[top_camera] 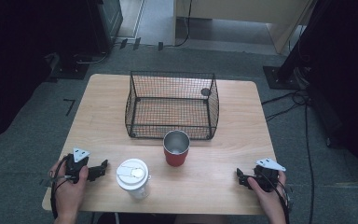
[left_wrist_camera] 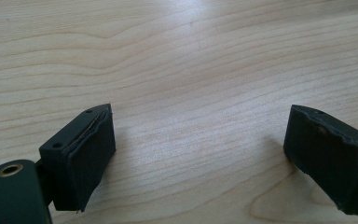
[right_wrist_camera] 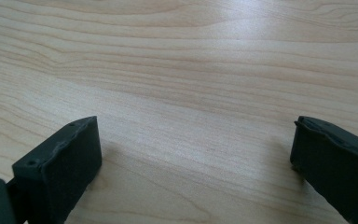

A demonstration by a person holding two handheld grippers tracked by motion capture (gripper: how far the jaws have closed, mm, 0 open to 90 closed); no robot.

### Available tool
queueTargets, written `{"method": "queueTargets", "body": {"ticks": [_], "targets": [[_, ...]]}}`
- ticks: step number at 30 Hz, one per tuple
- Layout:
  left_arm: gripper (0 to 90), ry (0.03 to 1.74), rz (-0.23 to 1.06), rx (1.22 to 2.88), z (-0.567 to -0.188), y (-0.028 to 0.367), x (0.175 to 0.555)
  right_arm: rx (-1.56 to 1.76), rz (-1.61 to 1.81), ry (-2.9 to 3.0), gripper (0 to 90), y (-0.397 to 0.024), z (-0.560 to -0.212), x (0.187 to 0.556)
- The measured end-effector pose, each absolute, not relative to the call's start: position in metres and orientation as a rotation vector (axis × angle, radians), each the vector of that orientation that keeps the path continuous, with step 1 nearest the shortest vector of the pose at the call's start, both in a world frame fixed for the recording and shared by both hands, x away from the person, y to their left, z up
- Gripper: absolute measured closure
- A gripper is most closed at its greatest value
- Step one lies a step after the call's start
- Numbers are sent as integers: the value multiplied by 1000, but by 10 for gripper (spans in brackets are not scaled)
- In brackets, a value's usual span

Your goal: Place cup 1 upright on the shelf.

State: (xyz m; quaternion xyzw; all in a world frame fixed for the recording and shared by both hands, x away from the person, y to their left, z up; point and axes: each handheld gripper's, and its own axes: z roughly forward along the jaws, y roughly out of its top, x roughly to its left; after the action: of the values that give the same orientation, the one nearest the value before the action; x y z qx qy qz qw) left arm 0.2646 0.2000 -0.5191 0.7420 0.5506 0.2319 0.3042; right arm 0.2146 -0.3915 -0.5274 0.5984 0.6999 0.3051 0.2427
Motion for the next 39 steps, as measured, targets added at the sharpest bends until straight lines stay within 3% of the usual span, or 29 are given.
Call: {"method": "queueTargets", "body": {"ticks": [13,39], "targets": [[92,1459,613,1966,-519,199,265,1646,818,1889,0,-376,-517,209],[92,1459,611,1965,-519,200,265,1294,1100,2020,0,-268,-455,217]]}}
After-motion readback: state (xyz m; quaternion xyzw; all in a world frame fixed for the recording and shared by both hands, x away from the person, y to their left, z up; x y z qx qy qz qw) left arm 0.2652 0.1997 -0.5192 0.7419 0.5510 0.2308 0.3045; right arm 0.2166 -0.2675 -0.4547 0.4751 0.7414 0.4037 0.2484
